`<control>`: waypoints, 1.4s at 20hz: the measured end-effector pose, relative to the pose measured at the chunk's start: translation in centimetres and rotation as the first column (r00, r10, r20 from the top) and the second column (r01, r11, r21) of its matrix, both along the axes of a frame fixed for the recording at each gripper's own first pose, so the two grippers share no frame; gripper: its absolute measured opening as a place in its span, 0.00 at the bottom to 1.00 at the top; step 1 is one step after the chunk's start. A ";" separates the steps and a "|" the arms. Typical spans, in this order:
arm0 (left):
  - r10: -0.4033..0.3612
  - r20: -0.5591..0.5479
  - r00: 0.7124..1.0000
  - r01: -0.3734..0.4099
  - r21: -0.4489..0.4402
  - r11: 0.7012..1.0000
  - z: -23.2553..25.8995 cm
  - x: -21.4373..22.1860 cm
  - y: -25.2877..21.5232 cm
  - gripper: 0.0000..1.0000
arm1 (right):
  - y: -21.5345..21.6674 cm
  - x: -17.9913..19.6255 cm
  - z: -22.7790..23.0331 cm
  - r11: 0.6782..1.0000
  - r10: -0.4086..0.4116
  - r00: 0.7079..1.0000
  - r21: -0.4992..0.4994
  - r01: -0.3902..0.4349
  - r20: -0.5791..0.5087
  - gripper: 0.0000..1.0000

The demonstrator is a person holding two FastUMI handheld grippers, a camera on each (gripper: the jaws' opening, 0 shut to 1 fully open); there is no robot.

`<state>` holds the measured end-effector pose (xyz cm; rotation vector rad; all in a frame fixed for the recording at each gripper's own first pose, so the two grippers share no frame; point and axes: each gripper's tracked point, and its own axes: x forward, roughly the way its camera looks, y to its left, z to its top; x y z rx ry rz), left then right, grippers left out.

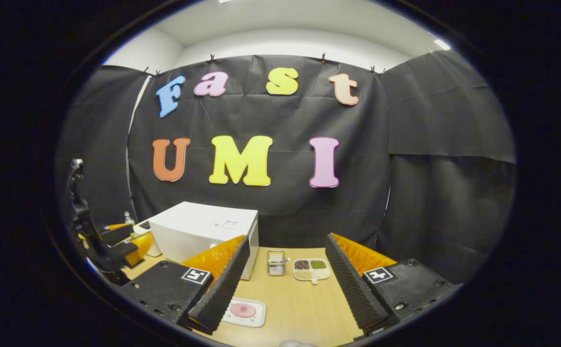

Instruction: Open the microwave oven with the left hand, put the food in, and close the microwave oven.

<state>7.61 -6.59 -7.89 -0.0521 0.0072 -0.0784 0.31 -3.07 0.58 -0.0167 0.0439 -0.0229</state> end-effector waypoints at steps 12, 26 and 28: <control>-0.058 -0.176 0.983 0.062 0.012 0.998 -12.8 13.2 -9.2 0.95 | -5.8 -0.4 -1.8 0.991 -0.123 0.987 -0.058 0.117 -0.104 1.00; -0.053 -0.221 0.974 0.057 0.015 0.998 -15.8 15.7 -9.3 0.19 | -7.3 -1.0 -1.9 0.983 -0.169 0.980 -0.087 0.160 -0.106 1.00; -0.066 -0.232 0.970 0.066 -0.010 0.998 -16.0 15.8 -9.3 0.15 | -7.0 -1.4 -1.7 0.982 -0.171 0.980 -0.095 0.162 -0.101 1.00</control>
